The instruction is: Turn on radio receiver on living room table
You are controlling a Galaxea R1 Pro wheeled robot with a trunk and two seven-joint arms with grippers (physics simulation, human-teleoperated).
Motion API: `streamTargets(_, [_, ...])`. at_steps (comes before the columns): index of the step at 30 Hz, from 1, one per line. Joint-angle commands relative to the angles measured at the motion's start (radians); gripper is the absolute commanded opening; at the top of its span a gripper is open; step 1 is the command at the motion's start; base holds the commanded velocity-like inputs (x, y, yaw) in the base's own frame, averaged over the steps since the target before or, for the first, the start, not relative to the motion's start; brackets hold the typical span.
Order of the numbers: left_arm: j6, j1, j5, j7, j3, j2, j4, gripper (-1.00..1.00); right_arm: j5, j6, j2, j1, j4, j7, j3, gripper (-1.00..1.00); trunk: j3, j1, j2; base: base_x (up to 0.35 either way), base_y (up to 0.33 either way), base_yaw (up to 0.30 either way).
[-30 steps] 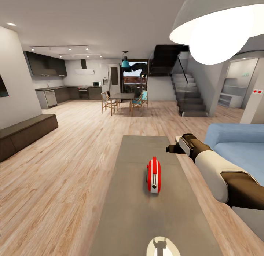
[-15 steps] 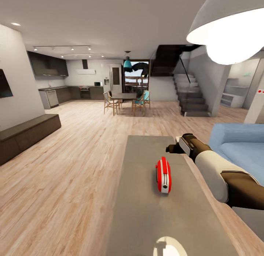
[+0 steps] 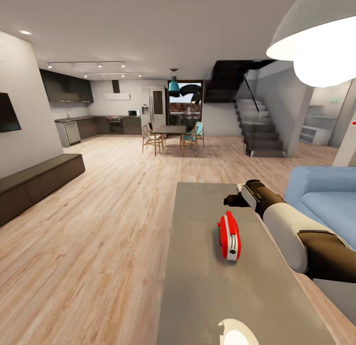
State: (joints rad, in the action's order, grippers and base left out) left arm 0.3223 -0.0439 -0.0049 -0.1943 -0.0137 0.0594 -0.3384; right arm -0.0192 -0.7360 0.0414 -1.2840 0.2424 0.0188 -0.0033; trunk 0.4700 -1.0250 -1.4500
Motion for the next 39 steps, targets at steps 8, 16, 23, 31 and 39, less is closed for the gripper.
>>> streamTargets(8, [-0.006,0.000,0.001,-0.004,-0.003,-0.002,-0.042,1.00,0.001,0.003,0.001,0.000,0.000,0.006,-0.001,1.00,0.000,0.000,0.000,0.000,0.002,0.000])
streamTargets(16, [-0.005,0.000,-0.002,-0.004,-0.003,0.001,-0.044,1.00,0.002,0.007,0.002,0.000,0.000,0.005,-0.001,1.00,0.000,0.000,0.000,0.000,0.000,0.000])
streamTargets(23, [-0.005,0.000,-0.002,-0.004,-0.003,0.000,-0.044,1.00,0.002,0.010,0.008,0.000,0.001,0.006,-0.001,1.00,0.009,0.000,0.000,0.000,0.000,0.000])
streamTargets(31, [-0.005,0.000,-0.001,-0.004,-0.003,0.000,-0.044,1.00,0.002,0.012,0.024,0.000,0.004,0.006,-0.001,1.00,0.021,0.000,0.000,0.000,0.000,0.000])
streamTargets(39, [-0.009,0.000,0.006,0.006,-0.002,0.001,-0.045,1.00,0.001,0.012,0.043,0.000,0.006,0.006,-0.003,1.00,0.034,0.000,0.000,0.000,0.000,0.000])
